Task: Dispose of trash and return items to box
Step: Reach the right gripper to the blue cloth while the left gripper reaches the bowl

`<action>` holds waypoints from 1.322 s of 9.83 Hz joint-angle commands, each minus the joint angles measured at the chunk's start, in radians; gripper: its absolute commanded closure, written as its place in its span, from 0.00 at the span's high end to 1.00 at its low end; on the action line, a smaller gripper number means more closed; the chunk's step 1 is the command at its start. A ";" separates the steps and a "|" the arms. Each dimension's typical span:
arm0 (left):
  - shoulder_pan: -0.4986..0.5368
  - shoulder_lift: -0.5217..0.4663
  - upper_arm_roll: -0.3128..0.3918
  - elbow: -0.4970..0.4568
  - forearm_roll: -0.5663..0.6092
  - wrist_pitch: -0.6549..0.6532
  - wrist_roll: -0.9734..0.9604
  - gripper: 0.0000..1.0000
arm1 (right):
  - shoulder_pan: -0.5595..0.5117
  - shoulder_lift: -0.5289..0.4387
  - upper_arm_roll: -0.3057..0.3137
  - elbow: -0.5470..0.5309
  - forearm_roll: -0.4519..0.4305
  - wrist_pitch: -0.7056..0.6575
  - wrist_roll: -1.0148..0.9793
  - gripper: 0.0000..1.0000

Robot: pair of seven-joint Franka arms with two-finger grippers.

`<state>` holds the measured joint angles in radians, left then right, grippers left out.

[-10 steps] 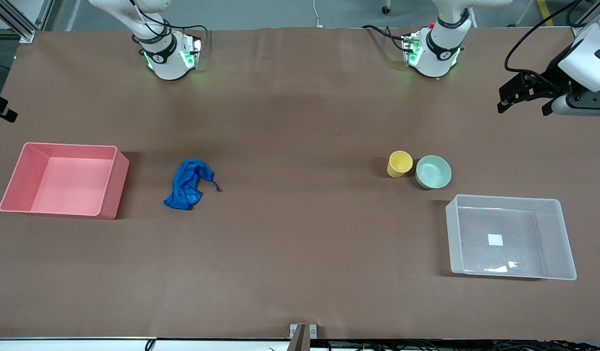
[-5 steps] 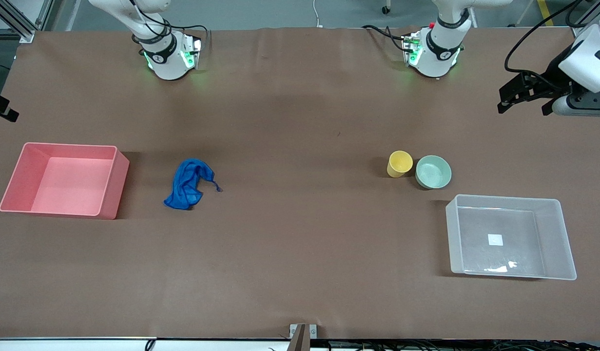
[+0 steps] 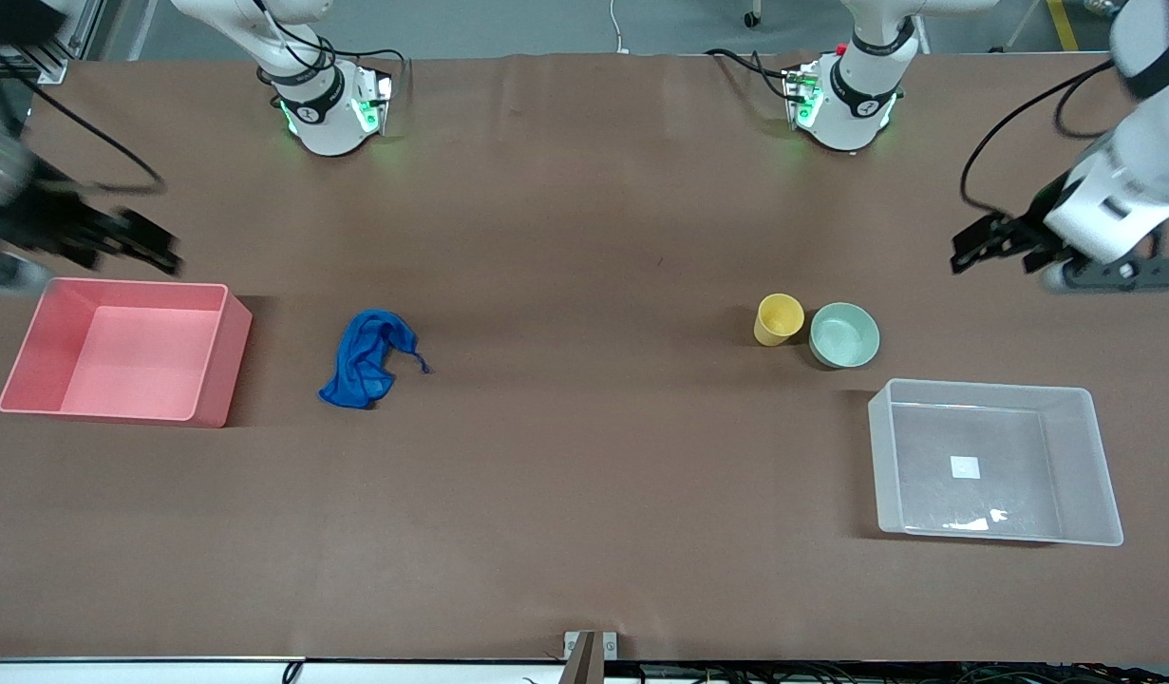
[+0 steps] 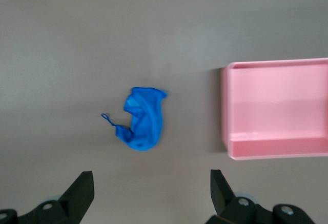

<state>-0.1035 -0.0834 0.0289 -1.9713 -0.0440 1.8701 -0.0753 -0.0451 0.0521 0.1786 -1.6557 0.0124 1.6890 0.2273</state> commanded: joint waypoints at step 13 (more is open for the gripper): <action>-0.001 0.398 -0.003 -0.514 0.033 0.989 0.028 0.00 | 0.011 0.373 0.025 -0.527 -0.052 0.843 0.058 0.12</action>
<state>-0.1063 0.3023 0.0254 -2.4864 -0.0239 2.8516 -0.0653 -0.0240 0.4239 0.2006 -2.1772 -0.0245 2.5088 0.2616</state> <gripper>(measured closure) 0.427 0.396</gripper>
